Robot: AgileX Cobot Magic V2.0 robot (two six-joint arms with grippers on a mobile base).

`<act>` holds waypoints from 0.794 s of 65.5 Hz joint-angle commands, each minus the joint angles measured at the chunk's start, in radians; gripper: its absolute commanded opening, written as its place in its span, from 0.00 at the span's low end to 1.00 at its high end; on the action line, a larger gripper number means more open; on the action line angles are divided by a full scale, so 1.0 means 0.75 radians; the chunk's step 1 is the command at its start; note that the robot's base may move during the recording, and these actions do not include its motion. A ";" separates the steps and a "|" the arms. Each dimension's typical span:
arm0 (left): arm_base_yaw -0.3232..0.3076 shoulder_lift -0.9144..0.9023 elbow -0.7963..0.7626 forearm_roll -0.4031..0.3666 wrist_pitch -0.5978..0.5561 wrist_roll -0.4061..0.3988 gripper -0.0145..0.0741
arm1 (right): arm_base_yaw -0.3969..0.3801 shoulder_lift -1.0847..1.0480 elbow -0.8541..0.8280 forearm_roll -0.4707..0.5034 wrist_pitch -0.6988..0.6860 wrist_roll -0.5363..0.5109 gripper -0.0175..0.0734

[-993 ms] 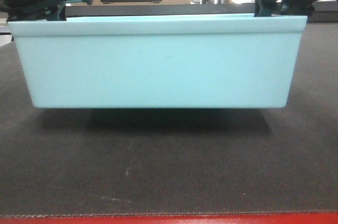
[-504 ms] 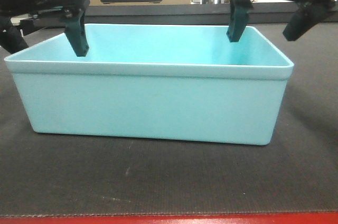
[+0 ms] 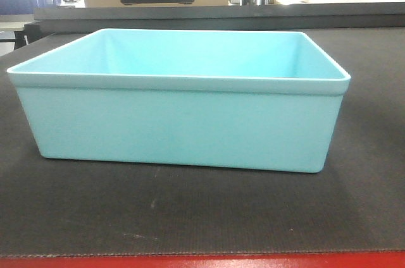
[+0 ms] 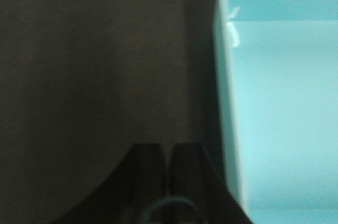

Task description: Fetch blue bin and place on conveyor start

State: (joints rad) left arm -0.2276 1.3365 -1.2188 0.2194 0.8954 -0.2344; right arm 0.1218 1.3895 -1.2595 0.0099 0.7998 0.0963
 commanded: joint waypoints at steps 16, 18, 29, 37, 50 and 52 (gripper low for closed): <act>0.113 -0.233 0.406 0.007 -0.164 0.018 0.04 | -0.019 -0.210 0.386 -0.088 -0.154 -0.011 0.01; 0.113 -0.260 0.451 0.007 -0.189 0.018 0.04 | -0.019 -0.230 0.433 -0.088 -0.178 -0.011 0.01; 0.113 -0.472 0.710 -0.024 -0.381 0.018 0.04 | -0.019 -0.375 0.712 -0.088 -0.324 -0.011 0.01; 0.113 -0.655 0.859 -0.034 -0.478 0.018 0.04 | -0.019 -0.508 0.834 -0.088 -0.406 -0.011 0.01; 0.113 -1.036 0.990 -0.034 -0.530 0.018 0.04 | -0.019 -0.838 0.989 -0.088 -0.514 -0.011 0.01; 0.113 -1.076 0.997 -0.034 -0.530 0.018 0.04 | -0.019 -0.891 1.005 -0.088 -0.530 -0.011 0.01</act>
State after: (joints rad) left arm -0.1467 0.6351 -0.4912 0.2017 0.5295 -0.2227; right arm 0.1115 0.8283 -0.5390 -0.0427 0.4665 0.0963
